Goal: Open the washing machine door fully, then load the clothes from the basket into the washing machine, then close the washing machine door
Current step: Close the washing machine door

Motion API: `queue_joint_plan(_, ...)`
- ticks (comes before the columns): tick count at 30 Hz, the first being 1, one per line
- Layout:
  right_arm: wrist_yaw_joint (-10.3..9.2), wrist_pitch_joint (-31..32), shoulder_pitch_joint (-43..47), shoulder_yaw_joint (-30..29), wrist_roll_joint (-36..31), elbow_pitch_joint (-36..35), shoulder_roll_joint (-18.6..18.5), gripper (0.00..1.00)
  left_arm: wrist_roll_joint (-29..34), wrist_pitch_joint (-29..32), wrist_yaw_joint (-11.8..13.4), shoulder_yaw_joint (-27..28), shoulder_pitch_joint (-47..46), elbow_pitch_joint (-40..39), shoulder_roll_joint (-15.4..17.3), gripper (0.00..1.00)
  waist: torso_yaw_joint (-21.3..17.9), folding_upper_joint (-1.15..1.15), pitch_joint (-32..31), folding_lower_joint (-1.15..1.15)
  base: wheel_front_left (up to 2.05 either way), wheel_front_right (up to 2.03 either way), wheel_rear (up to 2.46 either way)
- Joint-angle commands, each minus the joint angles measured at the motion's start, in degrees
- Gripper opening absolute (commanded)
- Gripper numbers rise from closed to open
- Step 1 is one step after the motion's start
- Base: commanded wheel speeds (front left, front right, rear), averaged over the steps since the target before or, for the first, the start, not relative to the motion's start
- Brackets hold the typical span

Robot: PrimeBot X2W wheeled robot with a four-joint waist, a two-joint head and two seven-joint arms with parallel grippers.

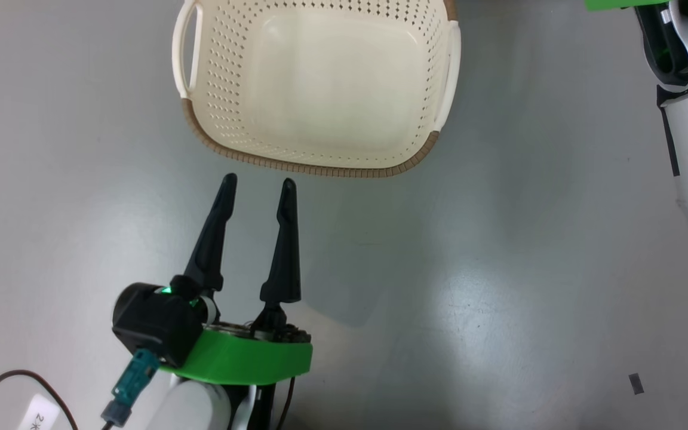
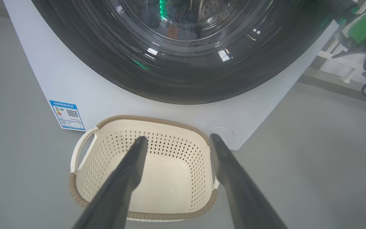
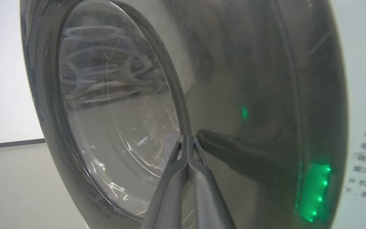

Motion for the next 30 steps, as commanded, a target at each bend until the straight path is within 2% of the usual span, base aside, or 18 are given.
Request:
queue_joint_plan(1,-0.5,-0.18,-0.91,-1.29,-0.09,-1.04,-0.23,0.0,-0.3,-0.36,0.35,1.57,0.28,-1.49,0.62,1.0,-0.16,0.0,-0.38,0.0,0.0,0.0,0.0)
queue_joint_plan(17,-0.5,-0.18,12.02,-0.13,0.68,-4.89,2.96,0.0,-1.96,-0.36,-1.99,4.32,0.24,2.73,0.62,1.0,-4.54,0.0,-9.78,0.0,0.0,0.0,0.0)
queue_joint_plan(19,-0.5,-0.18,14.35,0.03,0.64,-5.91,3.25,0.3,-2.07,-0.36,-2.46,5.4,0.6,3.64,0.62,1.0,-5.2,0.0,-11.41,0.0,0.0,0.0,0.0)
queue_joint_plan(23,-0.5,-0.18,19.64,-0.25,0.25,-8.2,3.42,0.51,-2.14,-0.36,-3.49,7.94,1.94,5.76,0.62,1.0,-6.4,0.0,-15.0,0.0,0.0,0.0,0.0)
queue_joint_plan(24,-0.5,-0.18,21.2,-0.31,-0.05,-8.75,3.42,0.77,-2.15,-0.36,-3.78,8.63,2.43,6.3,0.62,1.0,-6.72,0.0,-16.02,0.0,0.0,0.0,0.0)
queue_joint_plan(25,-0.5,-0.18,22.8,-0.42,-0.24,-9.28,3.46,0.91,-2.16,-0.36,-4.11,9.29,2.97,6.88,0.62,1.0,-7.04,0.0,-17.08,0.0,0.0,0.0,0.0)
queue_joint_plan(26,-0.5,-0.18,24.5,-0.66,-0.55,-9.74,3.44,1.0,-2.1,-0.36,-4.41,9.94,3.55,7.46,0.62,1.0,-7.36,0.0,-18.2,0.0,0.0,0.0,0.0)
queue_joint_plan(30,-0.5,-0.18,33.05,-2.41,-1.8,-12.12,3.88,1.0,-1.84,-0.36,-5.62,13.32,6.8,9.72,0.62,1.0,-9.57,0.0,-23.83,0.0,0.0,0.0,0.0)
